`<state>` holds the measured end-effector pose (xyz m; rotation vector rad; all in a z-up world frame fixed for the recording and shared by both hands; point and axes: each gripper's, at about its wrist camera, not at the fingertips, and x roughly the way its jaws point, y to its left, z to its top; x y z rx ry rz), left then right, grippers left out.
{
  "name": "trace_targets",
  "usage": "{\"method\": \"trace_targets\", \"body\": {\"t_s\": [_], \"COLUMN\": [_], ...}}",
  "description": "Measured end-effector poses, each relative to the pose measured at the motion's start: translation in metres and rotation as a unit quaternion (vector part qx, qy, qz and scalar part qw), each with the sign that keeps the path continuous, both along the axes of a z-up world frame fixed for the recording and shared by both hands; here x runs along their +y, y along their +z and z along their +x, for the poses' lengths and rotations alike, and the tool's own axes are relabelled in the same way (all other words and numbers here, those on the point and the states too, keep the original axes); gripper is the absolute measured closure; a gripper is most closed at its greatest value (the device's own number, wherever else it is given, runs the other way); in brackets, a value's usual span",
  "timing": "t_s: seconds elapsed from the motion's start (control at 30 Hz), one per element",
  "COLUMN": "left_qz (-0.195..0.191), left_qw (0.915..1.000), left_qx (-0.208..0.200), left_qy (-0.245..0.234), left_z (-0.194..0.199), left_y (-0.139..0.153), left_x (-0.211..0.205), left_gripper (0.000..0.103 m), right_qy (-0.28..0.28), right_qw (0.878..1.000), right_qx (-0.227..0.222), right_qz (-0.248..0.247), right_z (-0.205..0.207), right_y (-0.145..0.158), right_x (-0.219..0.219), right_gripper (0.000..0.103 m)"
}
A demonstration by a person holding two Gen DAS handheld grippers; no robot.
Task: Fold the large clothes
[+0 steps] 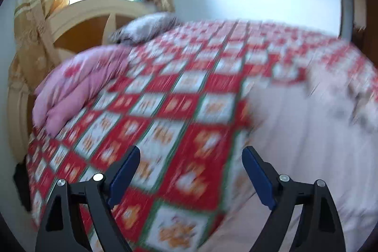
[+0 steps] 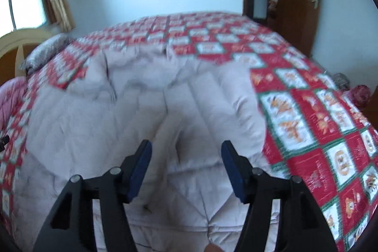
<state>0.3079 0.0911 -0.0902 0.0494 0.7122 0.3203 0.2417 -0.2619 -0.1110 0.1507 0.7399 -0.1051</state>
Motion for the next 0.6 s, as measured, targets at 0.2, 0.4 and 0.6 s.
{"method": "trace_targets", "body": {"t_s": [0.2, 0.4, 0.6], "left_qz": [-0.020, 0.031, 0.023], "left_qw": [0.9994, 0.9985, 0.9987], "left_qx": [-0.020, 0.043, 0.042], "left_qy": [-0.020, -0.014, -0.018], "left_z": [0.057, 0.094, 0.091], "left_y": [-0.010, -0.083, -0.108], "left_x": [-0.057, -0.079, -0.080], "left_gripper": [0.015, 0.014, 0.012], "right_qy": [0.048, 0.068, 0.071], "right_qw": [0.998, 0.997, 0.997], "right_qx": [-0.030, 0.018, 0.014], "right_qz": [0.028, 0.023, 0.015], "right_z": [0.030, 0.074, 0.071], "right_y": [0.015, -0.035, -0.062], "right_x": [0.044, 0.057, 0.053], "right_gripper": [0.049, 0.050, 0.052]}}
